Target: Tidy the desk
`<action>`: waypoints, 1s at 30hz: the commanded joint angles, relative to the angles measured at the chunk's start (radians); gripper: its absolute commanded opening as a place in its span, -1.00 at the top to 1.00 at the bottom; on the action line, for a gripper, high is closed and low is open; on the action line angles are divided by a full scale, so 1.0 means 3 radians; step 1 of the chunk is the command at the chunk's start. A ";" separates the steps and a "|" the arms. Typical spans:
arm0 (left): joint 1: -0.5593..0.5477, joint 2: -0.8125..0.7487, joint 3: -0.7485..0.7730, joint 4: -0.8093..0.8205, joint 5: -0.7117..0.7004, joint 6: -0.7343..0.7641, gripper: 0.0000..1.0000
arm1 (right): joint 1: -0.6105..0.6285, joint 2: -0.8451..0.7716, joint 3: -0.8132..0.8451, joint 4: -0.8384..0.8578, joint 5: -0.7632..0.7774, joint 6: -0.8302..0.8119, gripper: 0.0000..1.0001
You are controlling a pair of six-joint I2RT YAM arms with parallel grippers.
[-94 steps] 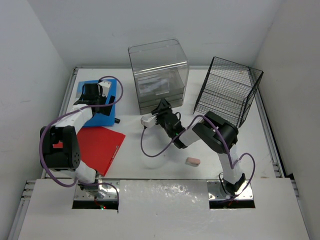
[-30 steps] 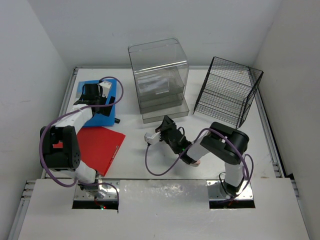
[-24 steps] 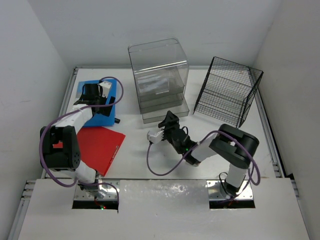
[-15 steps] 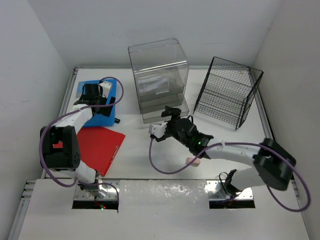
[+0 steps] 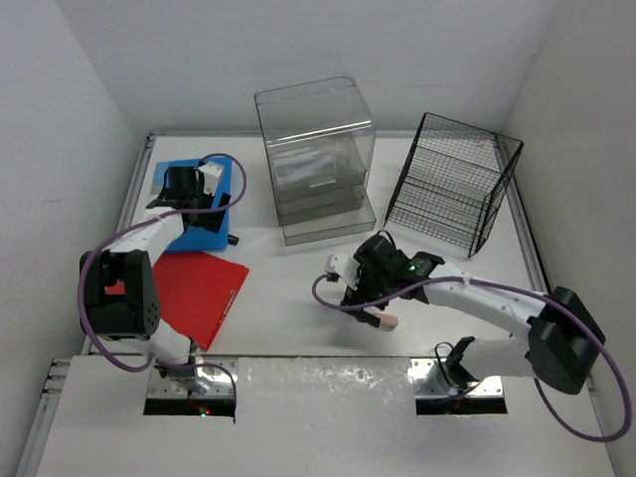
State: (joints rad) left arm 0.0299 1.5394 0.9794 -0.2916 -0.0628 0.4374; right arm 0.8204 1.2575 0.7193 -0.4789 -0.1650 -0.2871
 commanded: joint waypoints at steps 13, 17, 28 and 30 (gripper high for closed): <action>0.0043 -0.0110 0.0008 0.0031 0.0025 0.0015 -0.87 | 0.0001 0.1059 0.0266 -0.0663 0.0539 0.0456 -0.66; 0.0043 -0.0105 0.0008 0.0031 0.0025 0.0015 -0.87 | 0.0001 0.1177 0.0323 -0.0771 0.0632 0.0420 -0.07; 0.0043 -0.0090 0.0018 0.0036 -0.0006 0.0015 -0.87 | 0.0052 0.0499 0.0506 -0.0226 0.0228 -0.0162 0.93; 0.0043 -0.0090 0.0013 0.0036 -0.0006 0.0015 -0.87 | 0.0052 0.0319 0.0512 0.0304 0.0274 -0.0280 0.99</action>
State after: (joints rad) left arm 0.0299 1.5391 0.9794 -0.2962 -0.0628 0.4377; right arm 0.8288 1.4517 0.8131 -0.6170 -0.0582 -0.2810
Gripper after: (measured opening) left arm 0.935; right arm 0.286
